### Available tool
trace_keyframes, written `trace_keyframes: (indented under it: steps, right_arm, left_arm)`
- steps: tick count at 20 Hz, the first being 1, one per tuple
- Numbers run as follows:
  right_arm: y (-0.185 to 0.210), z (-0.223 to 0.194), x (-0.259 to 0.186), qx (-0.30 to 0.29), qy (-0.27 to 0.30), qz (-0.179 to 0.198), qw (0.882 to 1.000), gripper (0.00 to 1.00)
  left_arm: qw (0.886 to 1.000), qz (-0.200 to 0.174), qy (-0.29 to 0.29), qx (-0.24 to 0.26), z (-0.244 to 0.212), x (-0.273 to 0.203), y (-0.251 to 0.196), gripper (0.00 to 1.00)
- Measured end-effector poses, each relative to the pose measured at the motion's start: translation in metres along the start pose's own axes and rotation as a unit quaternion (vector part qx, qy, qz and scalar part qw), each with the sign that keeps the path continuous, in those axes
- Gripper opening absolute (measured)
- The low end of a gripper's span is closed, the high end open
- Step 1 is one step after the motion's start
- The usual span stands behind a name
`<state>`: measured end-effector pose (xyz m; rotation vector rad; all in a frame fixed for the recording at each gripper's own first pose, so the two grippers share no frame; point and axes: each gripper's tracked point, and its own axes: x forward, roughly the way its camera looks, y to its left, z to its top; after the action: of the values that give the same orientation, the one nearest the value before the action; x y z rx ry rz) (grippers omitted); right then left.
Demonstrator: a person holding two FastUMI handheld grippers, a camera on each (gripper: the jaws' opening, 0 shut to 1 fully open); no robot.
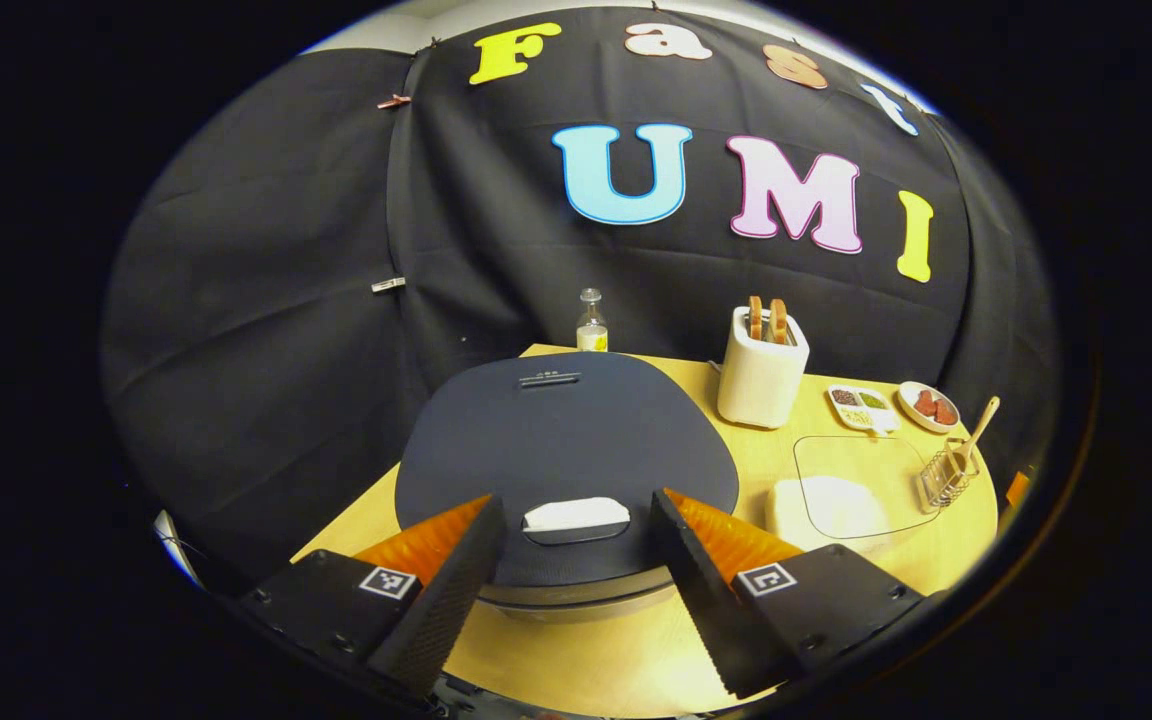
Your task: Close the left gripper, press the button to open the rice cooker; take a wooden spoon from the chopstick holder with the right hand, scoop a spoonful of rice and pour it into the rice cooker, then put the wooden spoon back into the chopstick holder.
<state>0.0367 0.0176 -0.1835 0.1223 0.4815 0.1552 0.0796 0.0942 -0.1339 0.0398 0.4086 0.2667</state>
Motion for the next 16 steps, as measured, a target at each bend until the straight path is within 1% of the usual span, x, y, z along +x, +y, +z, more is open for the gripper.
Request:
trace_keyframes:
  steps: [1,3,5,8,10,12,14,16]
  right_arm:
    - [0.004,0.009,0.000,0.004,-0.013,0.007,1.000,0.99]
    - [0.002,0.025,0.001,0.010,-0.040,0.007,0.999,0.99]
    - [0.003,0.040,-0.001,0.006,-0.058,0.007,0.998,0.99]
    - [-0.006,0.071,-0.015,-0.021,-0.093,-0.006,0.995,0.98]
    - [-0.010,0.088,-0.033,-0.022,-0.114,-0.014,0.993,0.99]
    - [-0.011,0.090,-0.051,-0.020,-0.117,-0.017,0.993,0.98]
    - [-0.019,0.093,-0.065,-0.021,-0.119,-0.029,0.992,0.98]
    - [-0.028,0.098,-0.074,-0.012,-0.125,-0.047,0.991,0.98]
  left_arm:
    - [1.000,-0.006,-0.018,0.002,0.007,-0.002,0.001,1.00]
    - [0.998,-0.017,-0.055,0.021,0.022,-0.014,-0.004,0.98]
    - [0.994,-0.035,-0.097,0.038,0.043,-0.031,-0.012,0.98]
    - [0.985,-0.063,-0.157,0.027,0.081,-0.065,-0.027,0.97]
    - [0.981,-0.074,-0.180,0.016,0.099,-0.083,-0.038,0.97]
    - [0.977,-0.085,-0.195,0.012,0.111,-0.103,-0.049,0.97]
    - [0.973,-0.101,-0.207,0.021,0.113,-0.116,-0.060,0.97]
    - [0.971,-0.117,-0.205,0.031,0.108,-0.130,-0.071,0.98]
